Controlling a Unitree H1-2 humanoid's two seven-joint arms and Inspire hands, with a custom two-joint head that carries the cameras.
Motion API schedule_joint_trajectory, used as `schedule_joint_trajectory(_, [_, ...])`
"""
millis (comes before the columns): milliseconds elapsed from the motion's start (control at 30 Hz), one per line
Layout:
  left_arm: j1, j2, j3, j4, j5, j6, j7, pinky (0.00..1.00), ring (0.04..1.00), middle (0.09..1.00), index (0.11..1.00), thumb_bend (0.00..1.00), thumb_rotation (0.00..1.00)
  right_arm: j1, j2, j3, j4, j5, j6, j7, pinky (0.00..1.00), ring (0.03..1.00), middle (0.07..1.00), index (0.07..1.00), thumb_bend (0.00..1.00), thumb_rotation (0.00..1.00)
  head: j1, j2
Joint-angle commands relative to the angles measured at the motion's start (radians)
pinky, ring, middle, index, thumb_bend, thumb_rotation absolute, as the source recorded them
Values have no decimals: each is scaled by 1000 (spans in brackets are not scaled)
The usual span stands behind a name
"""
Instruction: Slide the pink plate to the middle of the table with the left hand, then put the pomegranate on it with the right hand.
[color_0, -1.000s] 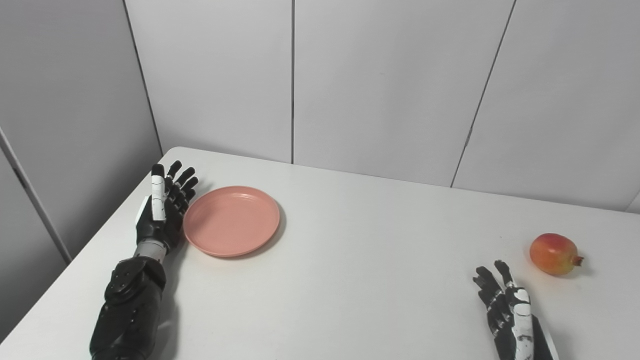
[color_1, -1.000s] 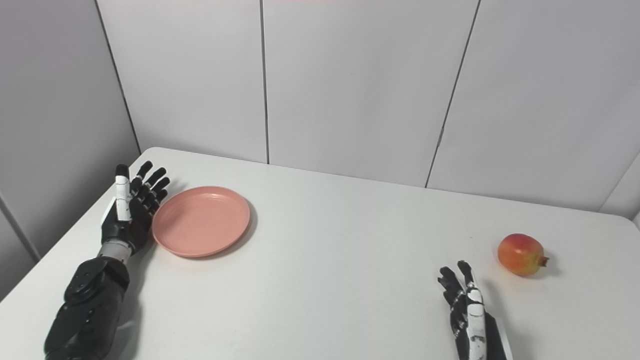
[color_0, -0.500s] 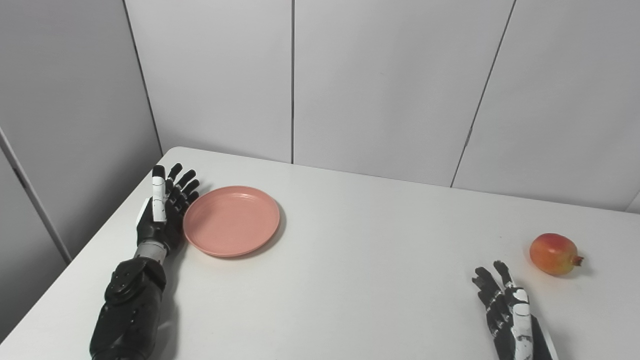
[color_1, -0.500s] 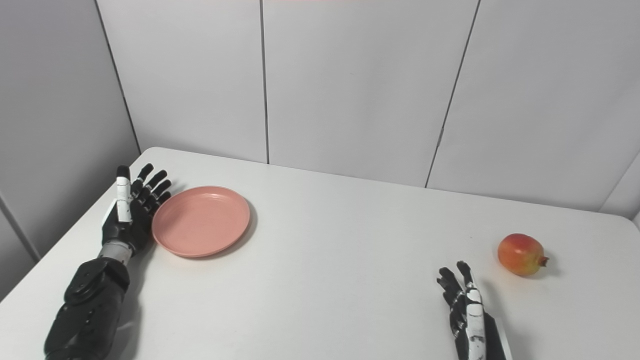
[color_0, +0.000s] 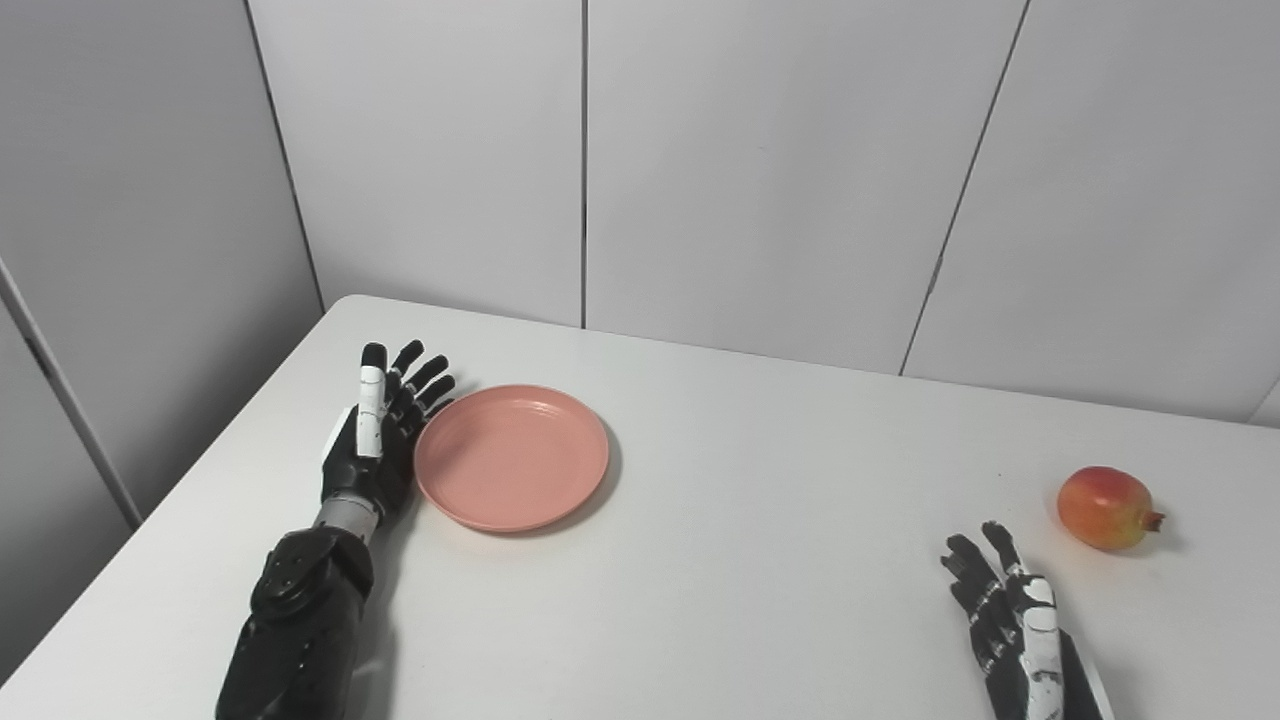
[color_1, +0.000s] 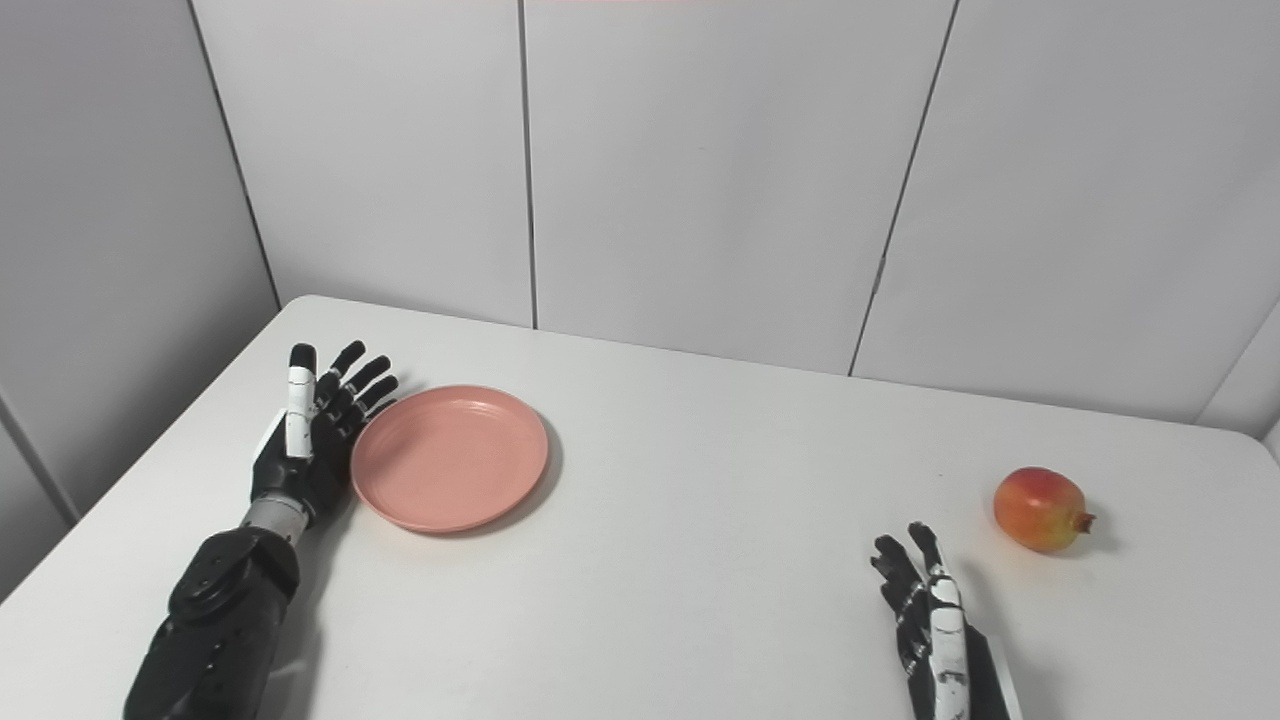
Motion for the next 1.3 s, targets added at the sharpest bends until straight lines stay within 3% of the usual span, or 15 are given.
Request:
schedule_joint_trajectory(0, [-13,1,-14,-30,8,9,-11,897,891,868,908,964,903,21,5,4,9,-3,20,2,984,929,890,958,795,1000,0,0])
schedule_joint_trajectory(400, [-4,-25,-59,-47,42,33,7,897,887,891,908,991,893,16,8,8,11,-3,21,3,991,932,893,964,782,1000,0,2])
schedule_joint_trajectory(700, [8,-52,-78,-56,78,42,23,943,917,925,966,994,905,14,8,13,8,-5,23,3,991,932,894,967,778,1000,1,4])
schedule_joint_trajectory(800, [13,-70,-81,-79,82,66,45,938,911,926,964,986,901,13,8,13,10,-6,22,2,988,930,893,965,779,1000,1,4])
schedule_joint_trajectory(1267, [3,-121,-125,-75,133,66,69,892,907,922,978,1000,909,13,18,20,-13,-14,39,-1,978,922,875,946,800,1000,-21,17])
